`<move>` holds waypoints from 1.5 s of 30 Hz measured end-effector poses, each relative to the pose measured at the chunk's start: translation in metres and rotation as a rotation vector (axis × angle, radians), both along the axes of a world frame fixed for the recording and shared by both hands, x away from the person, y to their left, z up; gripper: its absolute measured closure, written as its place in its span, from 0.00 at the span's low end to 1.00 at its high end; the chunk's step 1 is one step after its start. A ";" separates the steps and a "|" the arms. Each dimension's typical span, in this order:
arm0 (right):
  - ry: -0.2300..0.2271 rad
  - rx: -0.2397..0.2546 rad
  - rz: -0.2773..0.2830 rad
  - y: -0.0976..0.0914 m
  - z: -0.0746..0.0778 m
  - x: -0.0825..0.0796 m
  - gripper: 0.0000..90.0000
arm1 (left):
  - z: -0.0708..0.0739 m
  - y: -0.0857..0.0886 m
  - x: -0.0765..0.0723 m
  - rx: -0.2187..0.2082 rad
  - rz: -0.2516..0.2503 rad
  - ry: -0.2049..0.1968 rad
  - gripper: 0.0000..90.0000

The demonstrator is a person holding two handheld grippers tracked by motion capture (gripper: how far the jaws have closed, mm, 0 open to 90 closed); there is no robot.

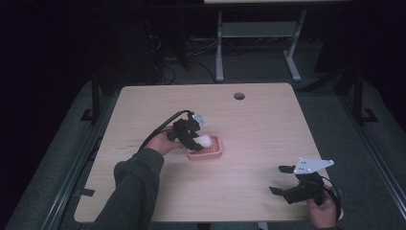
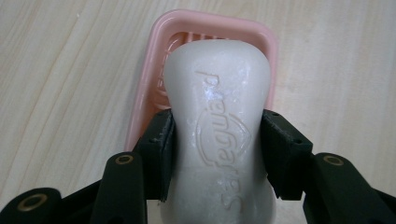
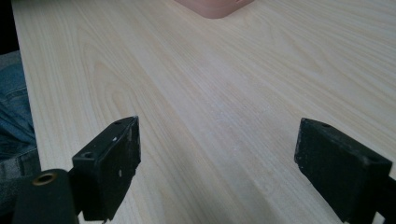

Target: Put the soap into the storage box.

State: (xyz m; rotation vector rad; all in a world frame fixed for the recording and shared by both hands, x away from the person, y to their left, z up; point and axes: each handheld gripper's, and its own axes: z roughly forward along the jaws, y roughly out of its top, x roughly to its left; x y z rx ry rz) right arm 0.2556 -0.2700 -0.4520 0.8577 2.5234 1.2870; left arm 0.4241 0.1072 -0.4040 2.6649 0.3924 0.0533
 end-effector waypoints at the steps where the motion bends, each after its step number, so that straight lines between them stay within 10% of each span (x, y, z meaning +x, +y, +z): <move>1: 0.000 0.000 0.000 0.000 0.000 0.000 0.16 | 0.000 0.000 0.000 0.000 0.000 0.000 0.55; 45: 0.011 -0.006 0.010 0.003 -0.002 0.002 0.16 | -0.020 -0.017 0.012 -0.003 -0.010 -0.002 0.55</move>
